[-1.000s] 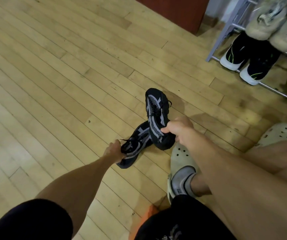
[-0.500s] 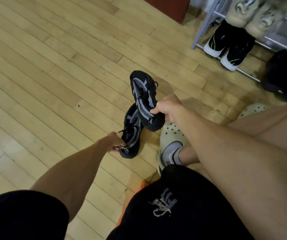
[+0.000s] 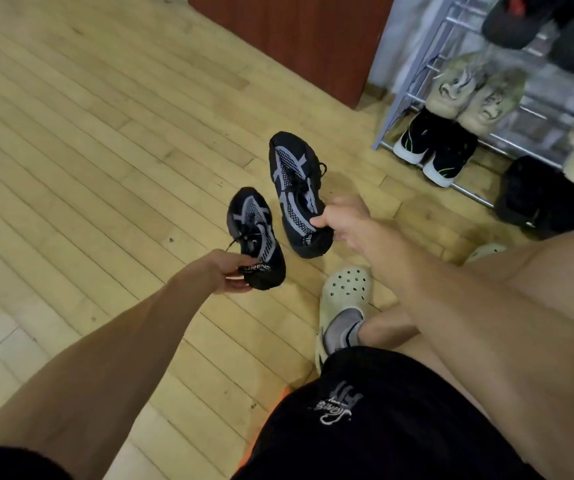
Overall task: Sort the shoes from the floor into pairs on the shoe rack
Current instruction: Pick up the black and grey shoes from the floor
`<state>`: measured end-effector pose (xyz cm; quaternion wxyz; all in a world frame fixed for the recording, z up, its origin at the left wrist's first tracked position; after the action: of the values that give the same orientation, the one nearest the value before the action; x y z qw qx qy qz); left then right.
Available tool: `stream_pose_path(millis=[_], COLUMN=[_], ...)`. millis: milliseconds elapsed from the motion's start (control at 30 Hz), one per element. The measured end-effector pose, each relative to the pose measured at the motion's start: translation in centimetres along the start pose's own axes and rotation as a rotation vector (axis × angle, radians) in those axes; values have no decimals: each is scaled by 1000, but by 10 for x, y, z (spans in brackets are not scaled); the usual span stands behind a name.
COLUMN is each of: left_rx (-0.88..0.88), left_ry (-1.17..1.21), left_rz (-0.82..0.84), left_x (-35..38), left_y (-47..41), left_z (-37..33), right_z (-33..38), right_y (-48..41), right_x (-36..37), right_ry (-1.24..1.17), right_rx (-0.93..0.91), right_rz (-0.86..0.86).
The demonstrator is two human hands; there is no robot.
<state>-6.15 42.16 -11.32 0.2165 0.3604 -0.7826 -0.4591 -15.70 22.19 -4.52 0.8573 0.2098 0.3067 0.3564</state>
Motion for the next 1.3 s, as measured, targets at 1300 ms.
stream_pose_path(millis=[1300], left_rx=[885], left_ry=[-439], left_rz=[265], left_x=[420], left_y=[147], left_z=[-500], right_z=[201], right_y=[-49], right_x=[-496], right_ry=[-589], right_rx=[-451], right_rz=[-504])
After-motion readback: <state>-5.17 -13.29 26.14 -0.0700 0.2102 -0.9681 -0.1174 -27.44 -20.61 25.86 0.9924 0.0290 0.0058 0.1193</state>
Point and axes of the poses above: each hand's wrist, its own y-axis away from the middle knuckle, its own x-axis out of the palm, z = x × y, the point moved 2 cm from there along -y, towards the middle knuckle, and after that the axes turned 2 degrees about -y, right-handed, at the moved point
